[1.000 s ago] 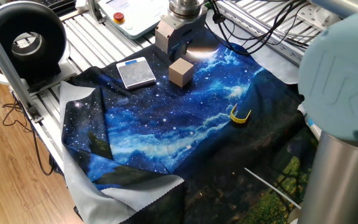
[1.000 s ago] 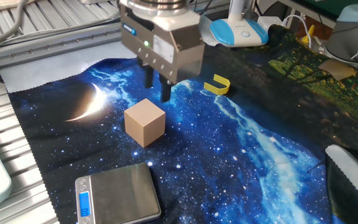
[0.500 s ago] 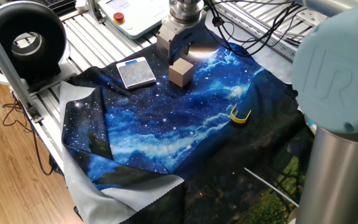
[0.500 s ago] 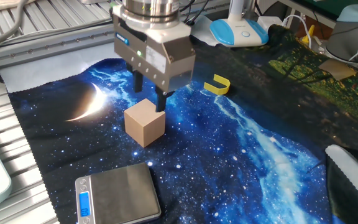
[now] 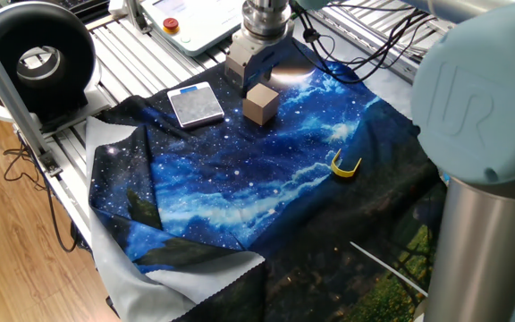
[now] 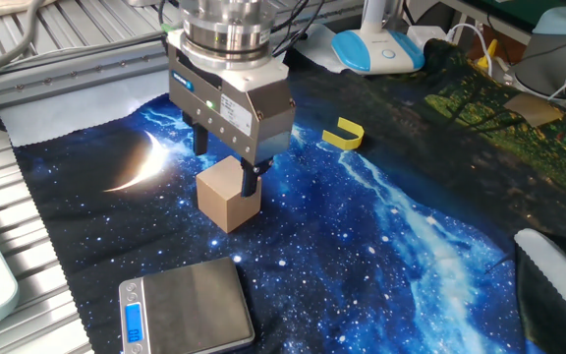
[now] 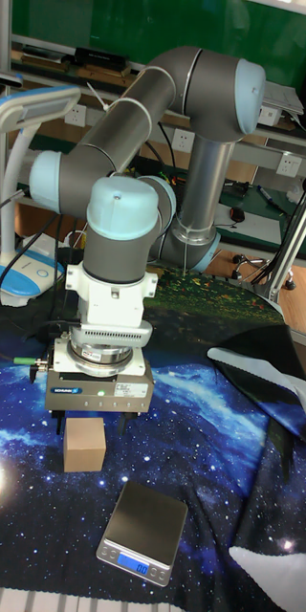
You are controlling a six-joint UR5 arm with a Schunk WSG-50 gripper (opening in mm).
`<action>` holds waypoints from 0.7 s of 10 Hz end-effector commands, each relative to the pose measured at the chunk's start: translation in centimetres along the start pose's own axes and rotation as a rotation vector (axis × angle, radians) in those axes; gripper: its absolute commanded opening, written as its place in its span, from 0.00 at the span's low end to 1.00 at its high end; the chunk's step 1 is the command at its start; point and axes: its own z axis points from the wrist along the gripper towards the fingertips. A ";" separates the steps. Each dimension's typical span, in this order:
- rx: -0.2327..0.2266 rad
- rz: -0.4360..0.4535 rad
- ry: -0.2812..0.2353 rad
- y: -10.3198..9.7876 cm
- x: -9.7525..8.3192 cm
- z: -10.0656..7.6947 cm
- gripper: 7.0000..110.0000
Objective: Place the block on the scale
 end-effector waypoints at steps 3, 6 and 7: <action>-0.031 -0.006 -0.012 0.1 0.1 1.2 0.79; -0.022 -0.008 0.001 -0.6 0.8 2.0 0.79; -0.015 -0.009 0.002 -0.9 1.0 2.3 0.79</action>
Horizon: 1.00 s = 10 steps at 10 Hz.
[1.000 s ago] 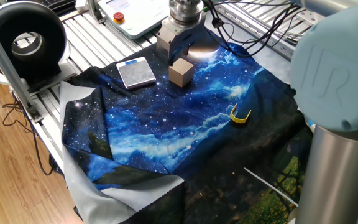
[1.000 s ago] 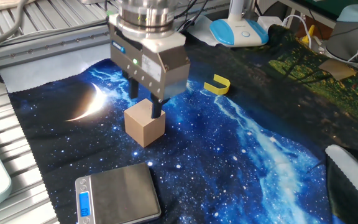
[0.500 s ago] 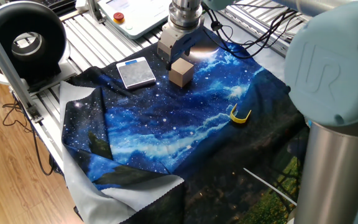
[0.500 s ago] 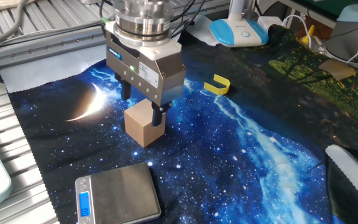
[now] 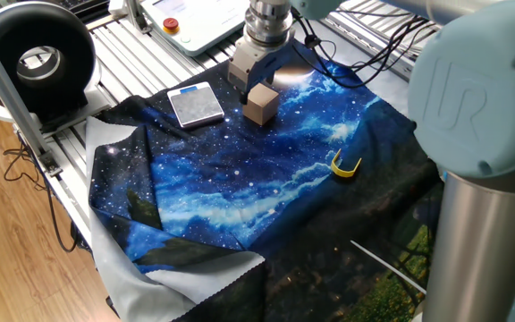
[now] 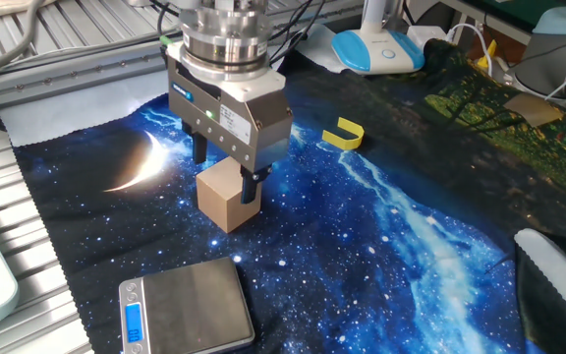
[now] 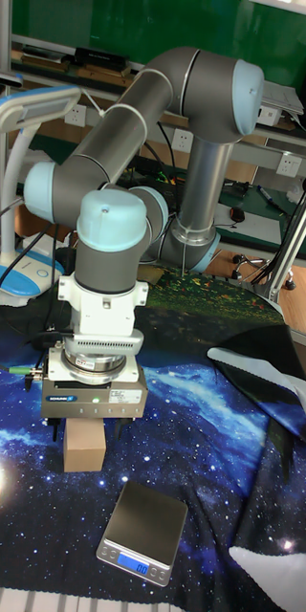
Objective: Place the block on the scale
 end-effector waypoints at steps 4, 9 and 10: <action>0.005 0.001 -0.003 -0.6 0.4 1.5 0.79; 0.004 0.005 0.000 -0.5 0.4 2.2 0.57; 0.004 0.007 0.000 -0.4 0.4 2.4 0.57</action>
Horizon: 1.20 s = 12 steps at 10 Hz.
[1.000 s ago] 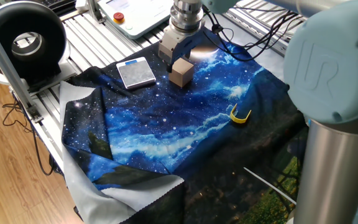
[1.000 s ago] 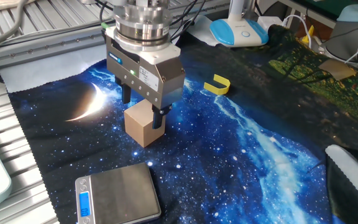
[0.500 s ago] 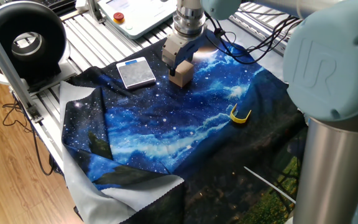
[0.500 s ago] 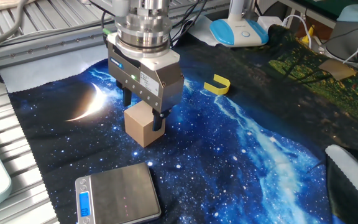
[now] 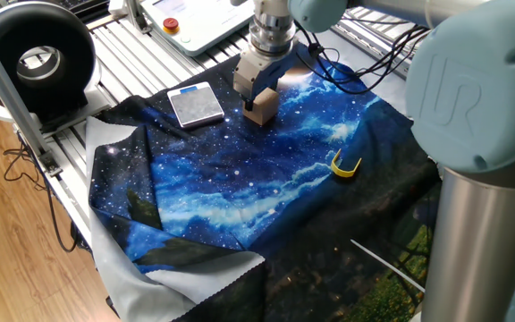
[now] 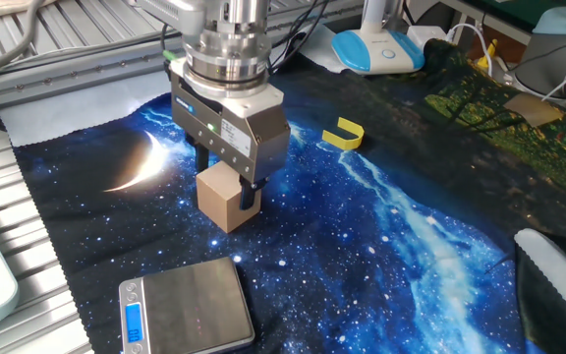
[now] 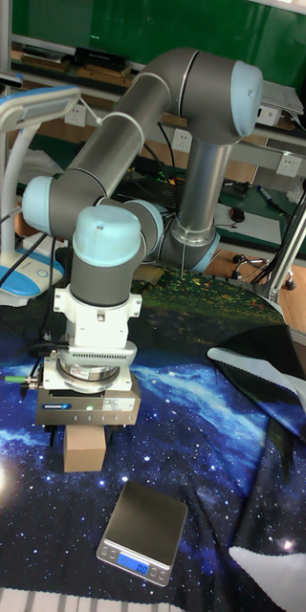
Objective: Place the block on the scale
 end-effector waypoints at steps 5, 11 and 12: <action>-0.018 0.045 -0.009 0.5 -0.3 0.5 0.57; -0.011 0.139 0.000 0.5 -0.3 0.1 0.00; -0.011 0.144 0.001 0.5 -0.2 0.1 0.00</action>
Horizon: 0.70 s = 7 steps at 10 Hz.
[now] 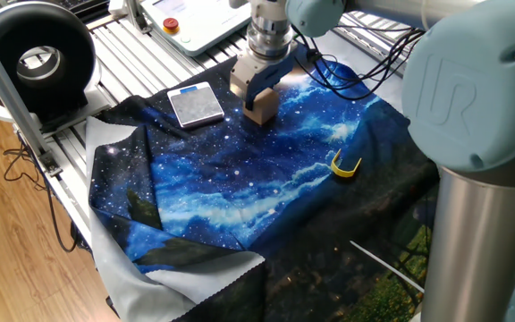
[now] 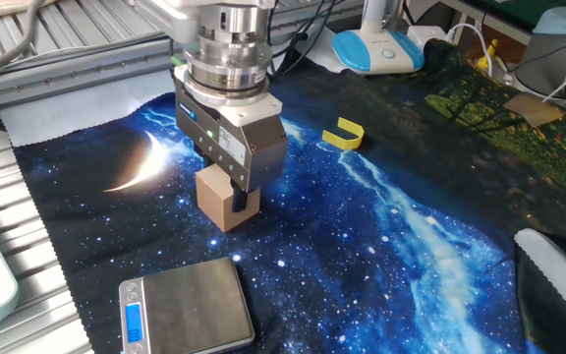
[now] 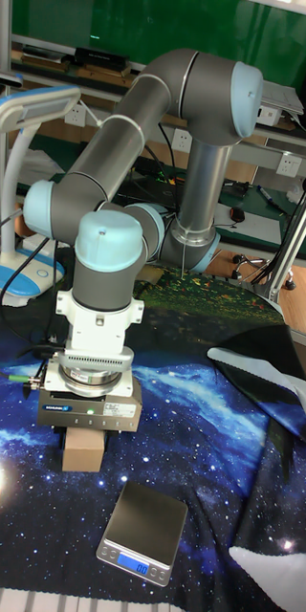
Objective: Place the block on the scale
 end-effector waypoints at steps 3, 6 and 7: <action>-0.014 0.056 -0.001 0.5 -0.2 -2.0 0.00; -0.032 0.084 -0.012 1.7 -0.5 -5.4 0.00; -0.034 0.084 -0.013 2.0 -0.4 -6.3 0.00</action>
